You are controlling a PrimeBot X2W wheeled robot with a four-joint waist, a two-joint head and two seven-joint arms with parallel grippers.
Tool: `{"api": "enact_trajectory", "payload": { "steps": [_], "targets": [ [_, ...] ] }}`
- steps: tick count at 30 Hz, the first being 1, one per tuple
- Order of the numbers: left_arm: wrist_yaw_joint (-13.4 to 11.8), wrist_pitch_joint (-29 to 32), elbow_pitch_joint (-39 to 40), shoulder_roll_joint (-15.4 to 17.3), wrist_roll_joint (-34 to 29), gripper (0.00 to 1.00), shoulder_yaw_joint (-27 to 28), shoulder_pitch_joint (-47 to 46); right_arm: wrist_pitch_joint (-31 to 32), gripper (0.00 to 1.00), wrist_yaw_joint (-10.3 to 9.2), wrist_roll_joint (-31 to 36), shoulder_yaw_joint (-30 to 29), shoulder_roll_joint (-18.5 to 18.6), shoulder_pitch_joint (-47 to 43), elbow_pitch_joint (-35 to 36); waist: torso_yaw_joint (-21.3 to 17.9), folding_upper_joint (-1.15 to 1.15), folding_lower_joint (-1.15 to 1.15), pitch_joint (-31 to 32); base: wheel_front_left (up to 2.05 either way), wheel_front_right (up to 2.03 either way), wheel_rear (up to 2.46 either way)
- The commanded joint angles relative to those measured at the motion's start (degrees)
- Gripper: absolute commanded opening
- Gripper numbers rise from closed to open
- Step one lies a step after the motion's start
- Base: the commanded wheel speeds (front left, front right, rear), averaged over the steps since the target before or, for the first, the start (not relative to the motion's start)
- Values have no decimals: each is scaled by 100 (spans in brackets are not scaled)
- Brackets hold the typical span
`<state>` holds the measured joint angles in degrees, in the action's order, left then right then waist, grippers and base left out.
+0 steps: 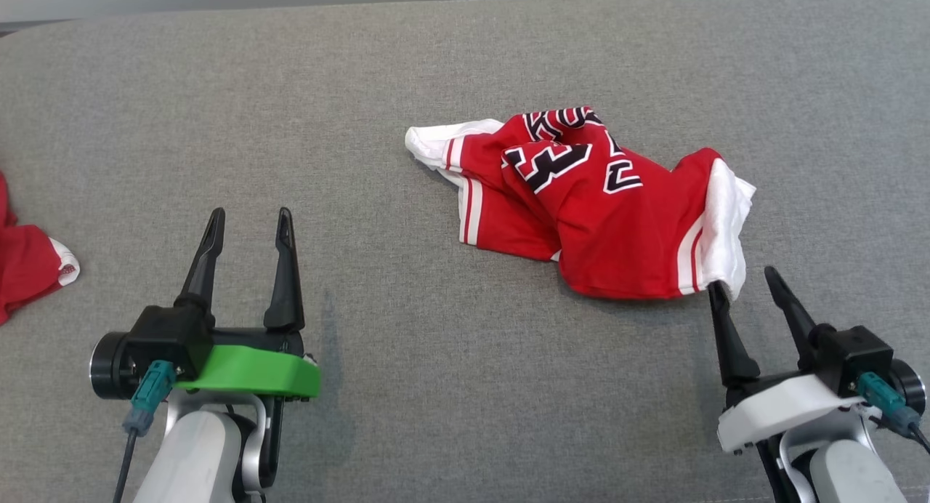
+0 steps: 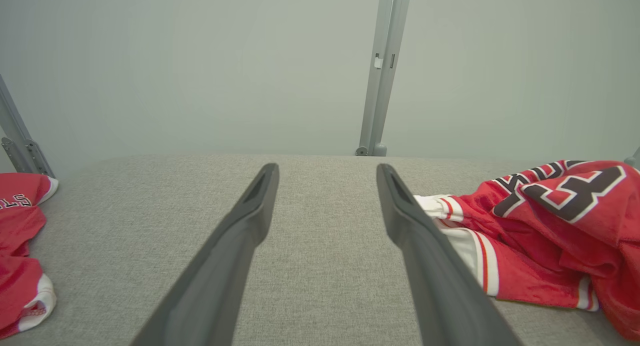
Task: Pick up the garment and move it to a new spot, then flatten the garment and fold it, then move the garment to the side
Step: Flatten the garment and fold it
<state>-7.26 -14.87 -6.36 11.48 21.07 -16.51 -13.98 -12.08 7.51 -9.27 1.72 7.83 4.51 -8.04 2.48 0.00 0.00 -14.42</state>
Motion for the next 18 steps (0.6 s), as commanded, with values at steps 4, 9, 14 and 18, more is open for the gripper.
{"api": "enact_trajectory", "payload": {
  "steps": [4, 9, 14, 18],
  "targets": [
    [2, -27, -20, 30, -13, 100, 64, 168, 158, 100, -4, 53, 130, -45, -446, 319, -69, 0, 0, 152, 0, 0, 0],
    [-39, -27, -20, 63, 23, 100, 99, 315, 223, 100, -4, 4, 231, -62, -824, 697, -130, 0, 0, 319, 0, 0, 0],
    [-81, -7, 15, 91, 51, 100, 111, 463, 228, 100, -4, -14, 171, -86, -767, 968, -205, 0, 0, 468, 0, 0, 0],
    [-95, 52, 64, 103, 64, 100, 60, 557, 213, 100, -4, -58, 119, -101, -557, 1047, -227, 0, 0, 523, 0, 0, 0]
  ]
}}
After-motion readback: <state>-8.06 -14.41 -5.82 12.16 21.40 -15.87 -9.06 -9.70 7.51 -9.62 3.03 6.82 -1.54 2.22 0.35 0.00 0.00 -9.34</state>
